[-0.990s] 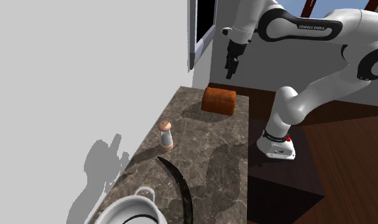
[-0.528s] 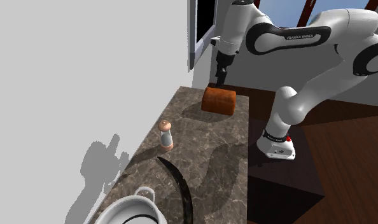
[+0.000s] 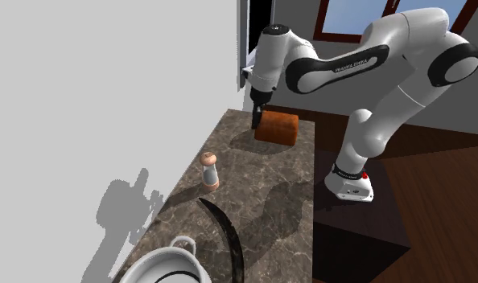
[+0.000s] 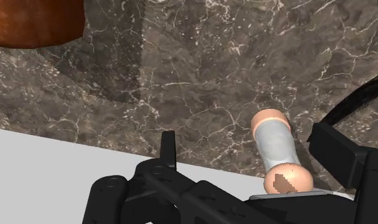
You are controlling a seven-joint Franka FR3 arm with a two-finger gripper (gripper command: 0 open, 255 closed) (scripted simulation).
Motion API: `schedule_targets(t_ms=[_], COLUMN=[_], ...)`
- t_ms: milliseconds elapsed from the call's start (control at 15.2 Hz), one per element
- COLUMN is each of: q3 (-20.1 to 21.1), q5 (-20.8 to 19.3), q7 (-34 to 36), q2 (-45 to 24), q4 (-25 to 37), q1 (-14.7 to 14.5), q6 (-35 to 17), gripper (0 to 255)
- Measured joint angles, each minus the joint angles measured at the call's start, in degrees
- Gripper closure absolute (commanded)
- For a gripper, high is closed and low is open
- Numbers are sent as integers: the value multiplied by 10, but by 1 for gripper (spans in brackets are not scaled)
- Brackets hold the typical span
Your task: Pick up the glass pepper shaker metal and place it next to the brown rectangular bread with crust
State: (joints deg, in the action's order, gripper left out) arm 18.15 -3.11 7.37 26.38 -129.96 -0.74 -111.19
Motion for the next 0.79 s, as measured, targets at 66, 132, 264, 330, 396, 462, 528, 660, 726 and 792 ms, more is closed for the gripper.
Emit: schedule_targets(t_ms=[66,132,264,330,396,462,528,660,726,792], q3=[11,23,44,57,66,74,85,98,104,109], q5=[-6,-14,-32,-43,-57,-71,-86,-117,-134,-153], q7=[14,31,62,81,97,112,131,166,183,201], q2=[-19,-40,-80,-103,-127,-152,-177,-224,-249,-277], q4=[12,17,35,46,58,76,91,118,135,154], q1=[2,4,8,9,12,15,14,13,11,8], q6=[-5,-18,-32,-40,-47,-49,-51,-55,-55,-54], gripper=[0,0,0,0,0,0,0,0,0,0])
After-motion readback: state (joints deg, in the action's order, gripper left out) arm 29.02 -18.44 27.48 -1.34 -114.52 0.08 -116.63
